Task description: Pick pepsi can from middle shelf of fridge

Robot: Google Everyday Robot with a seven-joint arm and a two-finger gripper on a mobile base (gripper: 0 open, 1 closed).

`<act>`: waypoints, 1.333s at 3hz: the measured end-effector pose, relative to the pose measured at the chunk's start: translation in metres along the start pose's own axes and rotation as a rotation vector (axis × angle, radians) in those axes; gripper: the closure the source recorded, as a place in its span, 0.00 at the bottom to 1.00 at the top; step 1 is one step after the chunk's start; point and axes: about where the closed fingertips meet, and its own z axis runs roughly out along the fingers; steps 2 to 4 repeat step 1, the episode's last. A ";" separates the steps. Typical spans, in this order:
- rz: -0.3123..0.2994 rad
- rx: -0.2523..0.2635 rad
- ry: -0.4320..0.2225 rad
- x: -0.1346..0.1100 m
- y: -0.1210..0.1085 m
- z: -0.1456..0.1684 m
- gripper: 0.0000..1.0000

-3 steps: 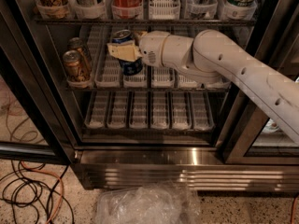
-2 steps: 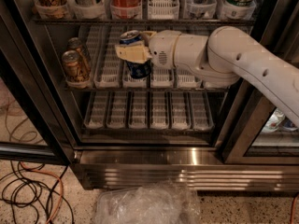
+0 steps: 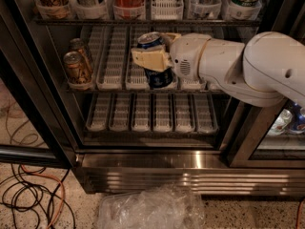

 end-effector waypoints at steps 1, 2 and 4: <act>0.001 0.039 -0.031 -0.009 0.004 -0.022 1.00; 0.001 0.039 -0.031 -0.009 0.004 -0.022 1.00; 0.001 0.039 -0.031 -0.009 0.004 -0.022 1.00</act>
Offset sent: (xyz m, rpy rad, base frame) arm 0.0000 0.0000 0.0000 0.0000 0.0000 0.0000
